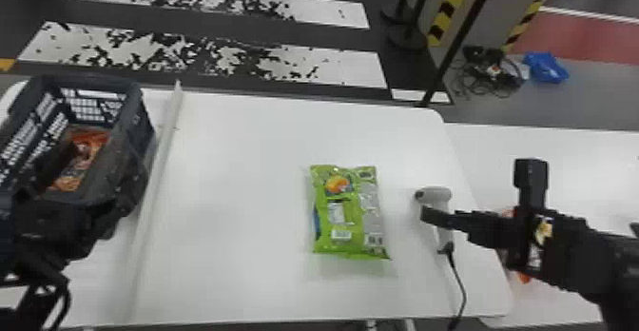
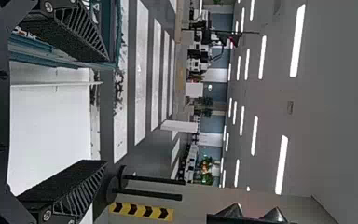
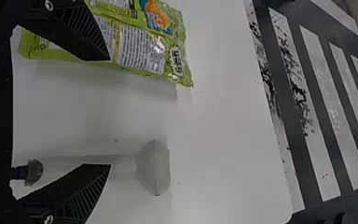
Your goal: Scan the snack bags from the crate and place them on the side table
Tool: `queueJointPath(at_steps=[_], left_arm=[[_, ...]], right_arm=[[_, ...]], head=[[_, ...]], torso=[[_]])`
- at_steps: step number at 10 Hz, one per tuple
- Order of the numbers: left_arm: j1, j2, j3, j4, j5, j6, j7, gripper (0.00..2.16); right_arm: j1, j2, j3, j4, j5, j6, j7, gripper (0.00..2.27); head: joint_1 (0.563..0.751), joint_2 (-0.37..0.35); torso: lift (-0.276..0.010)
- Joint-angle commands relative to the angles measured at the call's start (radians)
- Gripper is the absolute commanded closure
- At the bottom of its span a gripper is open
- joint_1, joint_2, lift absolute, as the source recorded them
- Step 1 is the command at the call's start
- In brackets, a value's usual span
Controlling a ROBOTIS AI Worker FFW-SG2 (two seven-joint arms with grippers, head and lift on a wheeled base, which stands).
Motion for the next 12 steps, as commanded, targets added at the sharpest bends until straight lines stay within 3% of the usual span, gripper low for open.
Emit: queueJointPath(at_steps=[1, 5, 12], left_arm=[[0.002, 0.001, 0.0, -0.001, 0.0, 0.0, 0.0, 0.1], [0.009, 0.001, -0.001, -0.007, -0.002, 0.0, 0.001, 0.1], [0.031, 0.004, 0.008, -0.009, 0.0, -0.015, -0.003, 0.1]], right_arm=[[0.01, 0.003, -0.028, -0.023, -0.09, 0.064, 0.029, 0.07], [0.013, 0.02, 0.064, -0.017, -0.099, 0.094, 0.066, 0.07], [-0.079, 0.024, 0.283, 0.136, 0.068, -0.013, 0.115, 0.07]], head=[[0.695, -0.148], [0.695, -0.066], [0.695, 0.028]], torso=[[-0.05], [-0.05], [-0.05]])
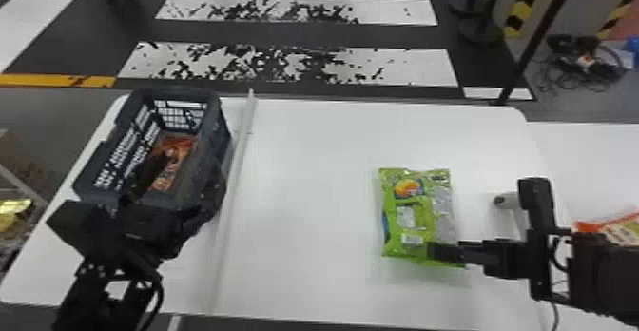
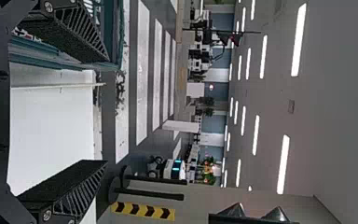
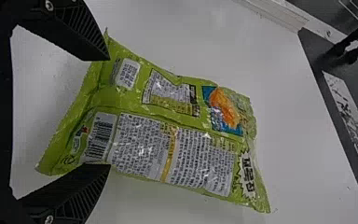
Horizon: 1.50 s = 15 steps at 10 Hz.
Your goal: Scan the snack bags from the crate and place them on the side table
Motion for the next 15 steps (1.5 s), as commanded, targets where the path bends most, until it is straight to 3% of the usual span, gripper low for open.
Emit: queueJointPath(at_steps=[1, 3, 4, 5, 6, 10, 13, 15], left_arm=[[0.005, 0.0, 0.003, 0.0, 0.001, -0.007, 0.0, 0.1], [0.008, 0.0, 0.003, 0.0, 0.001, -0.01, -0.002, 0.1], [0.008, 0.0, 0.003, 0.0, 0.001, -0.01, -0.002, 0.1], [0.009, 0.0, 0.003, 0.0, 0.001, -0.01, -0.002, 0.1], [0.009, 0.0, 0.003, 0.0, 0.001, -0.01, -0.002, 0.1], [0.009, -0.002, 0.007, 0.002, 0.001, -0.01, -0.002, 0.1], [0.003, -0.003, 0.007, 0.002, 0.001, -0.01, -0.002, 0.1], [0.0, -0.003, 0.007, 0.005, 0.001, -0.007, 0.0, 0.1]], right_arm=[[-0.016, 0.0, 0.037, 0.035, 0.041, -0.052, 0.003, 0.06], [-0.045, 0.0, 0.08, 0.079, 0.096, -0.089, 0.01, 0.13], [-0.059, 0.0, 0.097, 0.104, 0.124, -0.092, 0.026, 0.59], [-0.067, 0.0, 0.12, 0.118, 0.155, -0.098, 0.024, 1.76], [-0.068, 0.006, 0.123, 0.121, 0.173, -0.098, 0.021, 2.26], [-0.004, 0.005, 0.043, -0.043, 0.124, -0.058, 0.026, 2.26], [0.036, 0.005, -0.106, -0.215, 0.049, 0.012, 0.027, 2.26], [0.038, 0.008, -0.244, -0.25, -0.011, 0.019, 0.022, 2.26]], head=[[0.695, 0.034], [0.695, 0.039], [0.695, 0.04], [0.695, 0.042], [0.695, 0.043], [0.695, 0.047], [0.695, 0.036], [0.695, 0.0]], torso=[[-0.05], [-0.05], [-0.05], [-0.05], [-0.05], [-0.05], [-0.05], [-0.05]])
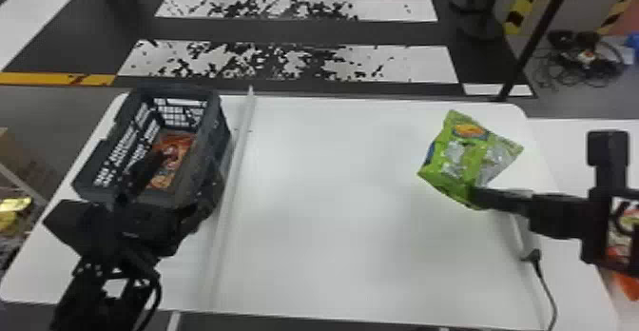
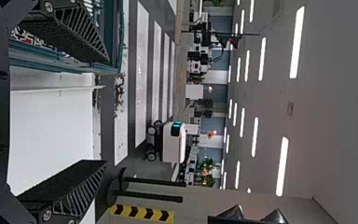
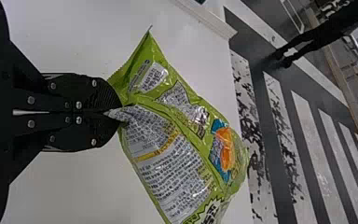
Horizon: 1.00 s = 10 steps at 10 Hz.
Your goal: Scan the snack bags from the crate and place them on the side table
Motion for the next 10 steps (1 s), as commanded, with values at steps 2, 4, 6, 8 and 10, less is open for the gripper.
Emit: queueJointPath(at_steps=[2, 4, 6, 8, 10], left_arm=[[-0.007, 0.0, 0.0, 0.005, 0.0, 0.003, 0.0, 0.1], [-0.012, 0.002, 0.0, 0.009, 0.0, 0.006, 0.0, 0.1], [-0.015, 0.0, 0.0, 0.009, 0.0, 0.01, 0.0, 0.1], [-0.017, 0.0, 0.0, 0.009, 0.0, 0.013, 0.002, 0.1], [-0.018, -0.001, 0.0, 0.009, 0.0, 0.013, 0.003, 0.1]], right_arm=[[-0.012, 0.006, -0.181, -0.008, -0.053, -0.003, -0.021, 2.26], [-0.021, 0.006, -0.293, 0.035, -0.073, -0.055, -0.058, 2.26], [-0.033, 0.006, -0.366, 0.127, -0.088, -0.147, -0.138, 2.26], [-0.053, 0.003, -0.424, 0.25, -0.107, -0.23, -0.187, 2.26], [-0.069, -0.006, -0.432, 0.365, -0.096, -0.307, -0.273, 2.26]], head=[[0.695, -0.07], [0.695, -0.132], [0.695, -0.227], [0.695, -0.29], [0.695, -0.35]], torso=[[-0.05], [-0.05], [-0.05], [-0.05], [-0.05]])
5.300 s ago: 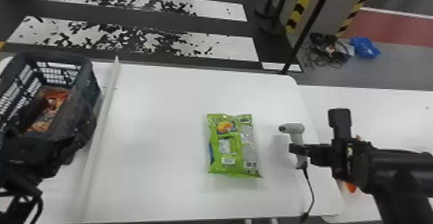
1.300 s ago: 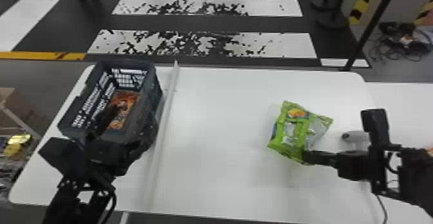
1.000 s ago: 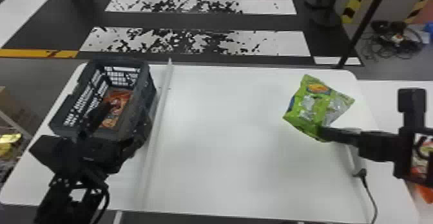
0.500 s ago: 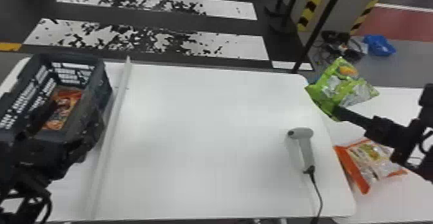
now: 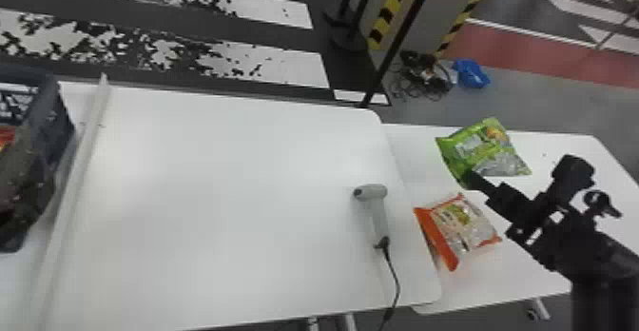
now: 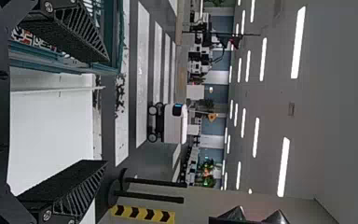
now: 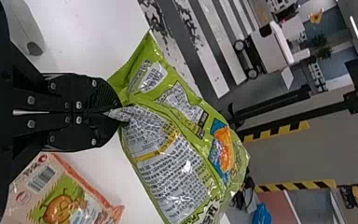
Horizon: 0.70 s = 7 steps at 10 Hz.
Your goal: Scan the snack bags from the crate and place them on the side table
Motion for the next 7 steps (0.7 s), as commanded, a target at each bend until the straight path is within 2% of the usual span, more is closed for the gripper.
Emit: queueJointPath(at_steps=[1, 4, 5, 6, 7], left_arm=[[-0.003, -0.001, -0.002, 0.001, 0.0, 0.003, -0.001, 0.1], [-0.004, 0.002, -0.003, 0.003, 0.0, 0.003, -0.001, 0.1], [-0.004, 0.005, -0.003, 0.003, 0.0, 0.003, -0.001, 0.1], [-0.004, 0.006, -0.003, 0.003, 0.002, 0.003, -0.001, 0.1], [-0.004, 0.008, -0.003, 0.003, 0.003, 0.003, -0.001, 0.1]], right_arm=[[-0.012, -0.005, 0.0, 0.089, 0.007, -0.05, -0.042, 2.26], [-0.036, -0.021, 0.032, 0.234, 0.017, -0.108, -0.144, 2.19], [-0.041, -0.021, 0.049, 0.265, 0.017, -0.136, -0.18, 1.79], [-0.048, -0.027, 0.056, 0.293, 0.02, -0.133, -0.19, 0.85], [-0.05, -0.027, 0.069, 0.3, 0.022, -0.126, -0.222, 0.01]], head=[[0.695, -0.35], [0.695, -0.35], [0.695, -0.35], [0.695, -0.35], [0.695, -0.35]], torso=[[-0.05], [-0.05], [-0.05], [-0.05], [-0.05]])
